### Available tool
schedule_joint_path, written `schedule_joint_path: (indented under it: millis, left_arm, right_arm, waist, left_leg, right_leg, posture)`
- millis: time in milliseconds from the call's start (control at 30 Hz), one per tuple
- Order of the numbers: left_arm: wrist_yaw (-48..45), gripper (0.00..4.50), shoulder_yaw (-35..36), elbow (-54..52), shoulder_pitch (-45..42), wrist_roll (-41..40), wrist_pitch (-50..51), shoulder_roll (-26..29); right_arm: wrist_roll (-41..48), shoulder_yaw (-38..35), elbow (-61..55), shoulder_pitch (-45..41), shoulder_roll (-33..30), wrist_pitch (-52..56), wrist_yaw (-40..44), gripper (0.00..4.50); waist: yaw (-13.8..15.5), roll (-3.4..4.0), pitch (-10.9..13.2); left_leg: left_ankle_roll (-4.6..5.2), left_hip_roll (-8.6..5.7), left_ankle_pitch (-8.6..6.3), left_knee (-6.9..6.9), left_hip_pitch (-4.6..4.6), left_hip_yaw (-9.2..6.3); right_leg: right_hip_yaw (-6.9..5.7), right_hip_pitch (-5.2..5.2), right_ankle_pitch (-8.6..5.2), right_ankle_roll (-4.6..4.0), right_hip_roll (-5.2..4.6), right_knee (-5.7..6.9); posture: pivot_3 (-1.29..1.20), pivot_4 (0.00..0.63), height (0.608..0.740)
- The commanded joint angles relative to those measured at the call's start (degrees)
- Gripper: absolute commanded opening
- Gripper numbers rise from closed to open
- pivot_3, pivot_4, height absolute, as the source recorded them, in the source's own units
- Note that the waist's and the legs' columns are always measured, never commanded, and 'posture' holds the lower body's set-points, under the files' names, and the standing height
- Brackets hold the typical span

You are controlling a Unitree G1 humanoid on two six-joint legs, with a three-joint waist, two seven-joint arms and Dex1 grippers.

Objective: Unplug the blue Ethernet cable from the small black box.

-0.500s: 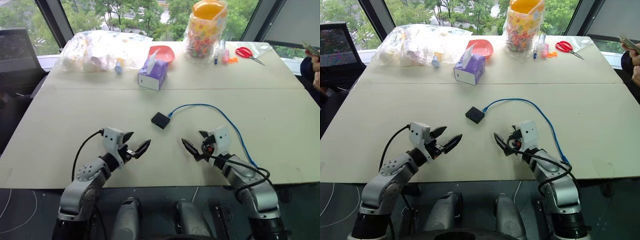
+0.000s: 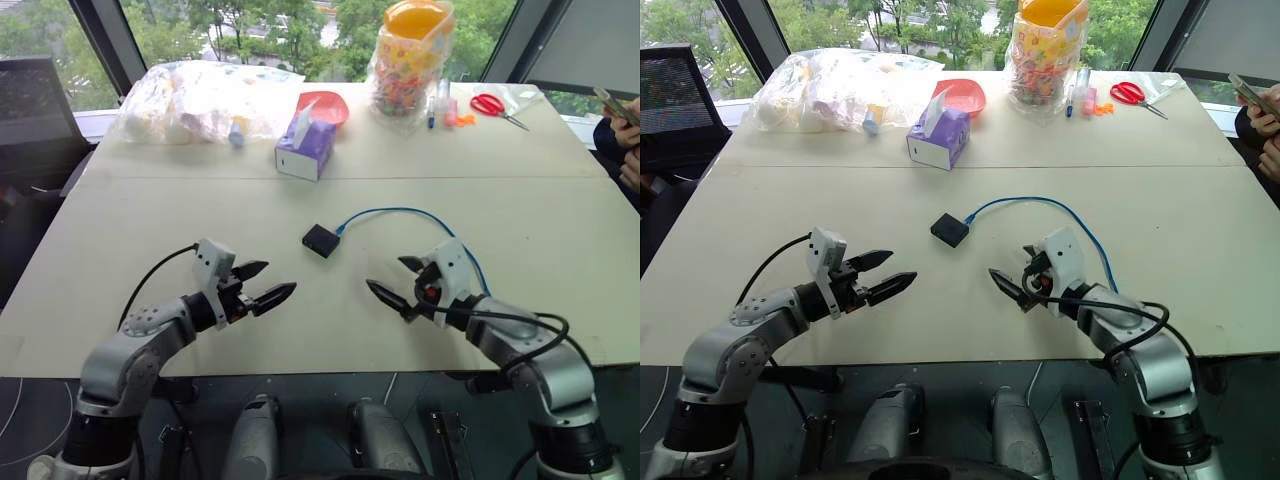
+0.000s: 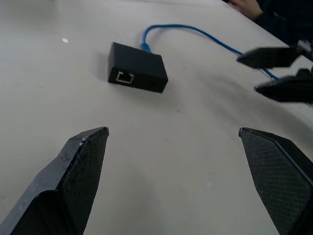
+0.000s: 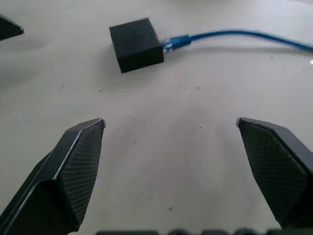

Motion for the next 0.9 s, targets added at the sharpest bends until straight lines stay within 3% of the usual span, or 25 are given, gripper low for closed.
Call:
schedule_joint_path:
  millis: [33,233,300,367,467,667,767,900]
  left_arm:
    - [-2.1,4.48,1.5,0.1,-2.2,-3.0,1.6,1.2]
    - [-4.9,4.48,1.4,2.3,-3.2,-2.6,1.2,3.5]
    - [-5.8,4.48,1.7,2.2,-3.7,-3.2,1.6,4.4]
    - [-5.8,4.48,2.1,2.3,-4.4,-3.3,1.6,4.5]
    - [-5.3,4.48,2.7,2.8,-5.5,-3.0,1.3,4.2]
    - [-3.7,4.48,4.2,2.1,-5.5,-2.4,0.6,3.8]
    - [-3.0,4.48,4.5,0.6,-4.3,-2.5,0.6,3.9]
    - [-1.5,4.48,5.1,-2.6,-1.5,-2.3,0.5,4.0]
  right_arm:
    - [2.9,-1.1,-3.0,-3.8,-3.1,1.6,3.2,4.5]
    - [3.9,1.9,-1.9,-10.9,-11.7,1.5,12.8,4.5]
    - [2.9,8.5,1.2,-18.4,-17.5,6.4,19.4,4.5]
    - [-0.4,14.7,6.5,-25.2,-21.1,4.2,26.3,4.5]
    - [-7.1,22.1,19.5,-36.0,-21.7,-6.6,36.6,4.5]
    - [-23.1,34.4,55.1,-58.3,-11.0,-29.2,48.1,4.5]
    - [-30.3,38.2,74.6,-67.2,-2.9,-40.7,49.4,4.5]
    - [-36.9,39.7,93.4,-74.7,7.7,-47.6,46.5,4.5]
  waist:
    - [0.1,-0.01,0.0]
    - [0.1,0.01,0.0]
    - [-0.2,0.04,0.1]
    - [-0.2,0.07,0.1]
    - [-0.2,0.07,0.1]
    - [-0.3,0.1,0.1]
    - [-0.4,0.12,0.1]
    - [-0.3,0.13,0.2]
  left_leg:
    - [0.0,0.0,0.0,-0.01,0.0,0.0]
    - [0.01,0.0,0.01,0.0,0.0,-0.01]
    - [0.01,0.0,0.0,0.0,0.0,0.0]
    - [0.02,0.01,0.01,0.03,0.0,0.03]
    - [0.01,0.0,0.01,0.03,0.03,0.01]
    - [0.02,0.01,0.01,-0.02,-0.08,0.11]
    - [0.02,0.02,0.01,-0.04,-0.08,0.12]
    - [0.01,0.01,0.02,-0.03,-0.09,0.13]
  right_leg:
    - [0.0,0.0,0.0,0.0,0.0,0.0]
    - [-0.01,0.0,0.0,0.0,0.02,0.0]
    - [-0.02,0.0,0.0,0.0,0.02,0.0]
    - [0.02,-0.05,0.01,0.0,0.0,0.03]
    - [0.0,-0.04,0.01,-0.02,0.0,0.02]
    - [0.03,-0.18,0.03,0.03,0.07,0.02]
    - [0.02,-0.26,0.04,0.08,0.1,0.21]
    - [0.03,-0.48,0.08,0.3,0.08,0.78]
  posture:
    - [0.0,0.15,0.735]
    - [0.0,0.15,0.735]
    - [0.0,0.15,0.735]
    - [0.0,0.15,0.735]
    - [0.0,0.15,0.735]
    - [0.0,0.15,0.735]
    - [0.0,0.15,0.735]
    - [0.0,0.15,0.735]
